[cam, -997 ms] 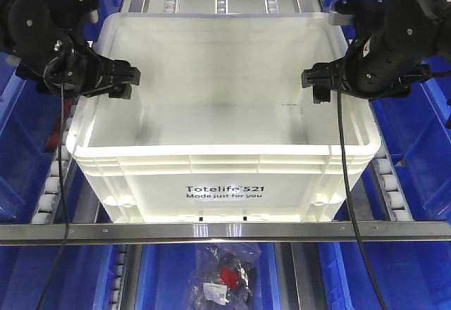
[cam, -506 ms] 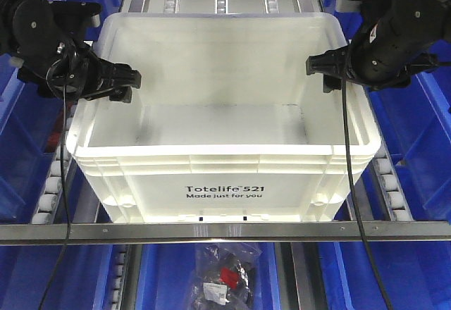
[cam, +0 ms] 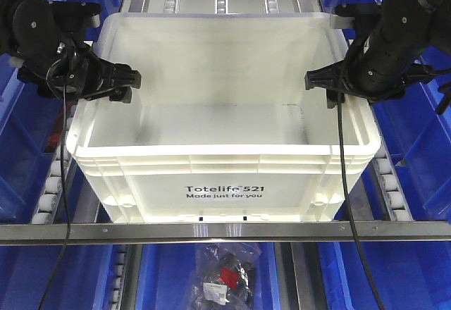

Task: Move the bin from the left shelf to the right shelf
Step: 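Lower both grippers onto the crate's side rims, then close both grippers on the crate rims and pull it toward the robot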

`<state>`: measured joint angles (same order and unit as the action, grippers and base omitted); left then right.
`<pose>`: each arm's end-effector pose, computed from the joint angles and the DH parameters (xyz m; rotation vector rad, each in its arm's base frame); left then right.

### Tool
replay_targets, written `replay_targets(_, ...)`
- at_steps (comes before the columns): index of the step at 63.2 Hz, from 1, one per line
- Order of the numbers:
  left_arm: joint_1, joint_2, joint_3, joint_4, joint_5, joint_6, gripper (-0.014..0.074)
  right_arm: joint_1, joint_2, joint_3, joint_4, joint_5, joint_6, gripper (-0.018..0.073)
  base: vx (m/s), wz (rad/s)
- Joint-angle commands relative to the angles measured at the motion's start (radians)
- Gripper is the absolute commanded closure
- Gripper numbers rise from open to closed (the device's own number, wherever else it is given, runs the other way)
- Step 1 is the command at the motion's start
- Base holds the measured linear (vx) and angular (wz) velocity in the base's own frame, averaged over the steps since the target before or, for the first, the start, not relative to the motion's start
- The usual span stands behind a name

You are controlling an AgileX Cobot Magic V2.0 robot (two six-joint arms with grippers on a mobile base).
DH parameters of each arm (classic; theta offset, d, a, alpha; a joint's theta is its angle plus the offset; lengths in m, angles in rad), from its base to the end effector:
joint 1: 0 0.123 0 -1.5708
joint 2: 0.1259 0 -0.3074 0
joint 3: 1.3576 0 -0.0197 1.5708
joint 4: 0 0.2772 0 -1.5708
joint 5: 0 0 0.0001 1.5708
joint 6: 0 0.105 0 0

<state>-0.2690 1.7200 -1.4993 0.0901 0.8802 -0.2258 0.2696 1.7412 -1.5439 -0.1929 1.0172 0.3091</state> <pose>0.4033 -0.1036 0.3127 0.1041 2.5782 -0.0732 0.4023 0.0934 0.3129 -0.0334 2.6644 -0.0680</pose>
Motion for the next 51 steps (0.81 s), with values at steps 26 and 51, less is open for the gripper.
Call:
replay_targets(26,-0.005,-0.044,-0.030,-0.001,-0.027,-0.007,0.0318,-0.004,-0.046,-0.030,-0.013,-0.030,-0.029,0.0390,0.00,0.00)
replay_targets(51,-0.005,-0.044,-0.030,-0.003,-0.026,-0.007,0.0463,-0.004,-0.046,-0.030,-0.012,-0.030,-0.029,0.0461,0.00,0.00)
